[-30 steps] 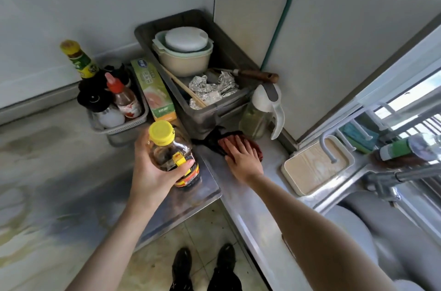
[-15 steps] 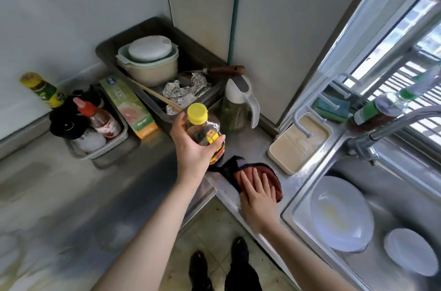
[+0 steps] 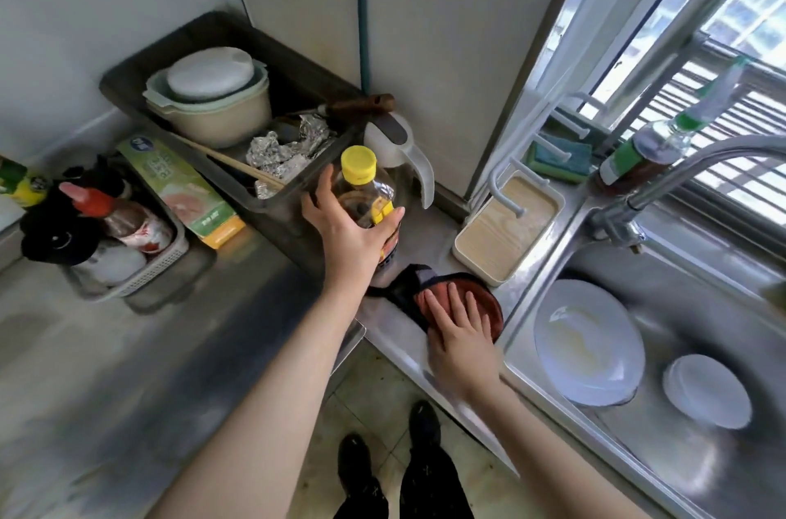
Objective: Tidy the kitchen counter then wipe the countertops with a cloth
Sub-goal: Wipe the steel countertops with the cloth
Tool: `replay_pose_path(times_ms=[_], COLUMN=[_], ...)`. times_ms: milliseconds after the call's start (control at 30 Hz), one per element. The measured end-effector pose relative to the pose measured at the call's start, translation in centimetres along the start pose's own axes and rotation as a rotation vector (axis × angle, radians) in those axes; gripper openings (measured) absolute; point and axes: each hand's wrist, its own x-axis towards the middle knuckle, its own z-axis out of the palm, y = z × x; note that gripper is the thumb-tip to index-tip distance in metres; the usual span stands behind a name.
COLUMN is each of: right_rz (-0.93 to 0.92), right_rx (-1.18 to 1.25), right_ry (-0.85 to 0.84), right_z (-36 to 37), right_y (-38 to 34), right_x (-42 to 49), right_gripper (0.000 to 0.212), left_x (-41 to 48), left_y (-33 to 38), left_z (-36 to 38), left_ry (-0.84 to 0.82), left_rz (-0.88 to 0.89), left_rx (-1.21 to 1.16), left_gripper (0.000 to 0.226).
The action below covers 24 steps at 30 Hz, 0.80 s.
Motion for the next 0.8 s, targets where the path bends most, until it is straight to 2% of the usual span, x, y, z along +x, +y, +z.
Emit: replay_pose_path(times_ms=[100,167,267,367,467,533,567,700,800], right_rz=[-0.229,-0.311,-0.12,0.03,-0.14,-0.243,-0.236,0.103,0.37], right_rx=[-0.085,-0.122,-0.075,0.018,0.024,-0.006,0.004,0.059,0.107], right_ry=[-0.097,-0.144,-0.03,0.085,0.061,0.089,0.129,0.286,0.361], right_z=[0.6,0.0,-0.2,1.2,2.9,3.7,4.1,5.1,6.3], right_y=[-0.3,0.9,1.8,-0.7,-2.3,-1.4,-0.3,5.1,4.9], right_x=[-1.7,-2.2,-1.6,-1.9,-4.4,-6.8,-7.8,-12.5,-14.6], right_gripper=[0.051,0.056,0.051,0.051,0.056,0.07,0.073,0.065,0.053], left_x=[-0.1,-0.9,-4.2,-8.5,-11.3,-11.6,-11.4,-11.0,-12.4], left_y=[0.8,0.5,-1.7,-5.1,-8.0,-8.8,-9.3,-9.7,-8.2], left_z=[0.2,-0.5,-2.0,-3.3,-3.7,-4.1,-4.3,-3.8,-0.8], left_ry=[-0.051,-0.09,-0.112,-0.254,-0.449,-0.565,-0.619,-0.807,-0.956], left_rz=[-0.076,-0.051,0.03,0.101,0.222,0.187,0.159,0.268,0.37], left_rx=[-0.025,-0.012,0.08,0.295,0.607,0.713,0.749,0.884,0.896], left_gripper=[0.105,0.105,0.096,0.069,0.044,0.043,0.046,0.052,0.053])
